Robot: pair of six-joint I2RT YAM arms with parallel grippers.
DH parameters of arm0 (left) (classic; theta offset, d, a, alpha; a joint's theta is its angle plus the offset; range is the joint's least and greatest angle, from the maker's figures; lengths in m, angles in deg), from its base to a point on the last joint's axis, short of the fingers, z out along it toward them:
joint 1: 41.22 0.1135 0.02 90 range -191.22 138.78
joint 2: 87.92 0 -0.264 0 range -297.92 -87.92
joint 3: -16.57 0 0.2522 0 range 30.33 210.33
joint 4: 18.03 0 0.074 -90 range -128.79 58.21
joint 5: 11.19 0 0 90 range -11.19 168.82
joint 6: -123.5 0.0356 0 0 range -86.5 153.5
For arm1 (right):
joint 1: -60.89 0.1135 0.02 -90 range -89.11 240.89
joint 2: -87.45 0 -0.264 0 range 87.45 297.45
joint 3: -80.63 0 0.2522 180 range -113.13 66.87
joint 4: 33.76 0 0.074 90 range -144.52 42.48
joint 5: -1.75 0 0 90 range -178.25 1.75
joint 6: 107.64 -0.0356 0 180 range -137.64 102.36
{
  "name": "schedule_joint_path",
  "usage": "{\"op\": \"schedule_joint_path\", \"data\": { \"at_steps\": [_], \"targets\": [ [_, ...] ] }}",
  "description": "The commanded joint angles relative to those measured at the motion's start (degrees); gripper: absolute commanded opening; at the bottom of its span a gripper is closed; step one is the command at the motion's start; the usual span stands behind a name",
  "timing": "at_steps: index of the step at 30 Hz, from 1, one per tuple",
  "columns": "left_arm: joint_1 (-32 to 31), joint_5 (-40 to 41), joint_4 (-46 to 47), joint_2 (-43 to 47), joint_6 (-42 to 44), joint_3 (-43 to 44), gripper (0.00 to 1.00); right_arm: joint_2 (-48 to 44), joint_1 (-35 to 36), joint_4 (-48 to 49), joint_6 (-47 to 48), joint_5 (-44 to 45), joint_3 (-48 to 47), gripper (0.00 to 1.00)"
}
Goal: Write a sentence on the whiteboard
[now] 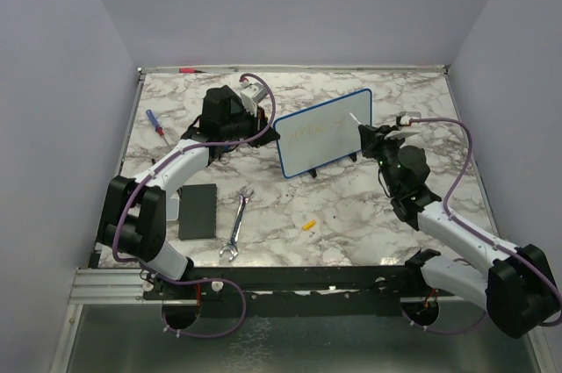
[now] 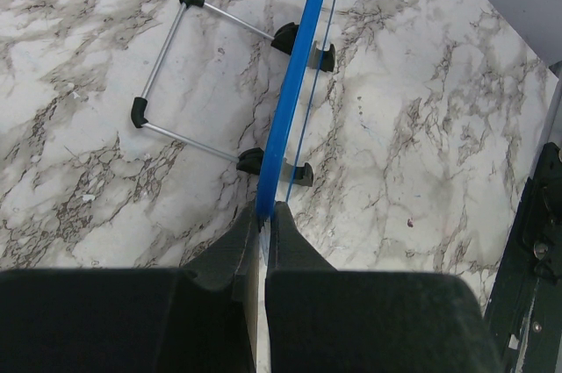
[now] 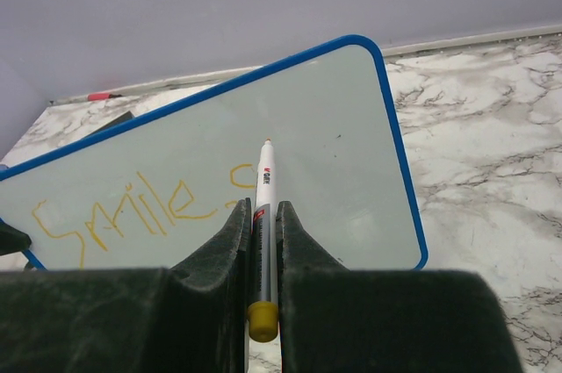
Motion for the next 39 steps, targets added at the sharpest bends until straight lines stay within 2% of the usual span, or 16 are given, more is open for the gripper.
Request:
{"op": "schedule_joint_path", "data": {
  "at_steps": [1,8,24,39],
  "targets": [
    [-0.7,0.0,-1.0,1.3,0.7,-0.6,0.00,0.4,-0.4,0.7,1.0,-2.2,-1.7,0.01],
    [-0.8,-0.1,-1.0,1.2,0.7,-0.6,0.00,2.2,-0.4,1.8,1.1,-3.7,-2.0,0.01],
    [-0.8,-0.1,-1.0,1.1,0.7,-0.6,0.00,6.1,-0.4,6.0,2.4,-0.8,-2.4,0.01],
    [-0.8,-0.1,-1.0,1.1,0.8,-0.5,0.00,5.7,-0.4,3.3,-0.1,-0.3,2.8,0.01]
  ]
}}
